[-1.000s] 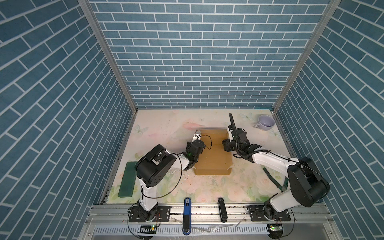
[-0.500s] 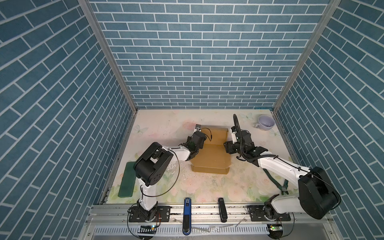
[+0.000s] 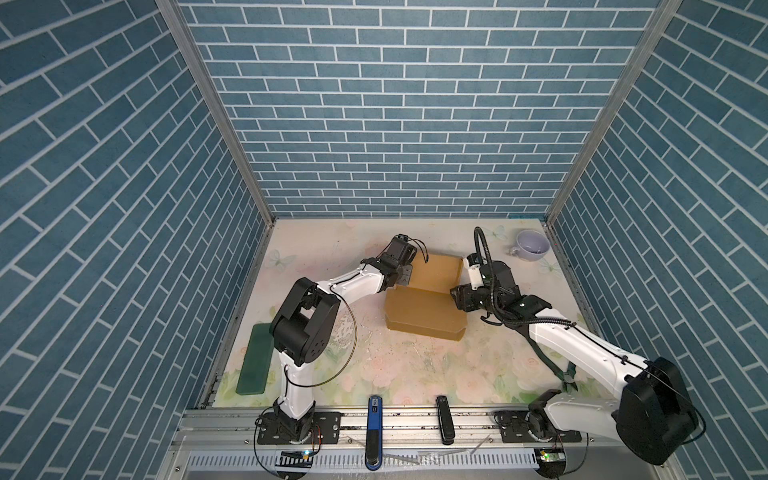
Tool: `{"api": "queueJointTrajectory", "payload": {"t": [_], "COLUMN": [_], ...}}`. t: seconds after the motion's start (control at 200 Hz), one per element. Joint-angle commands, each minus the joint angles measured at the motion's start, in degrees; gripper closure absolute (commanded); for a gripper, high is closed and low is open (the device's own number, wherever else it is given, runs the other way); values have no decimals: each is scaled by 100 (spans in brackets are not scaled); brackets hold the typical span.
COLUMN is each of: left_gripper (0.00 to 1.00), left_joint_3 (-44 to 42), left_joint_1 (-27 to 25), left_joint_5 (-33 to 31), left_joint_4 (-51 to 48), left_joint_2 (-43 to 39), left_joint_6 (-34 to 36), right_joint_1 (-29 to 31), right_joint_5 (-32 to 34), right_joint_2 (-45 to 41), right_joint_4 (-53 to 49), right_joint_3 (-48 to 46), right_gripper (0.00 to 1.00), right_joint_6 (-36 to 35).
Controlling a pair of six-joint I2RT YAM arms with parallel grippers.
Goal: Fold the paper box
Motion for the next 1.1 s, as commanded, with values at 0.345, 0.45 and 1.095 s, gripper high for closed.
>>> {"api": "queueJointTrajectory", "payload": {"t": [0.345,0.45,1.095], "left_gripper": [100,100,98], "left_joint_3": [1291,1643,2893], "left_joint_1": [167,167,201], "left_joint_5": [58,-101,-156], "left_joint_4": [-2537,-2994,-3973], "left_joint_2": [959,1177,2025], "left_joint_6": [93,141,349], "right_joint_1": [-317,-394,-653], "right_joint_5": [-580,-694,-1021], "right_joint_2": [-455,-460,-417], "right_joint_4": [-96,-14,355], "right_joint_3": [-72,-91,-415], "right_gripper": [33,32,32], "right_joint_6": [52,69,96]}}
